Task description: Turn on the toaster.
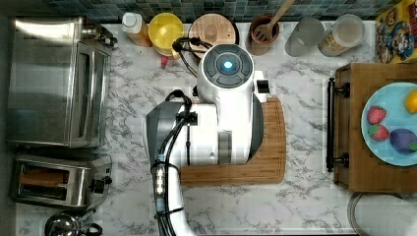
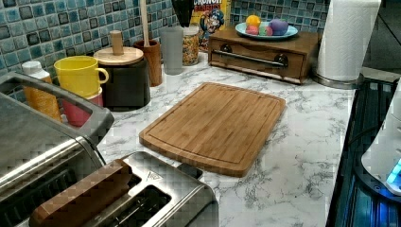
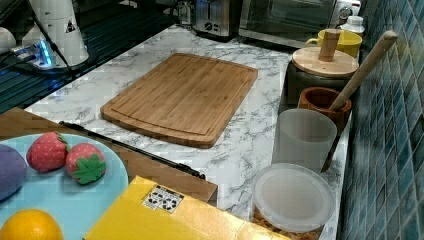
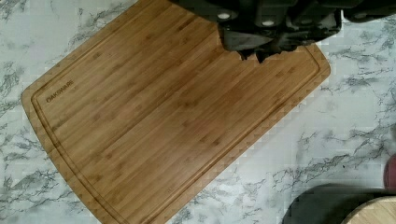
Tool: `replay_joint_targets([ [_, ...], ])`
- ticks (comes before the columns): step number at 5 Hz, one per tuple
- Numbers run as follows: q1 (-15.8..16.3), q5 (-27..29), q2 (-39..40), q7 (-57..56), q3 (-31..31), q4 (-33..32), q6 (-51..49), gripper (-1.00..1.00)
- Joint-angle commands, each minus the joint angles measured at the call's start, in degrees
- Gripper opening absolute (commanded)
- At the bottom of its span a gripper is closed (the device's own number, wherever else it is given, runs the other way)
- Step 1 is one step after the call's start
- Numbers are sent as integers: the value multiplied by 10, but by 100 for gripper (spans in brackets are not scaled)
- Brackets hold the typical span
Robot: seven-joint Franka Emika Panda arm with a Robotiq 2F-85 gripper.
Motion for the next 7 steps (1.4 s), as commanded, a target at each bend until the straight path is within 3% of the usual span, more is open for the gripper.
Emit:
replay_joint_targets([
  [1, 13, 9, -18, -40, 19, -23, 24, -100],
  [2, 27, 36, -19, -70, 39, -29, 35, -100],
  [5, 73, 85, -81, -135, 103, -129, 125, -100],
  [7, 80, 127, -103, -169, 140, -183, 147, -100],
])
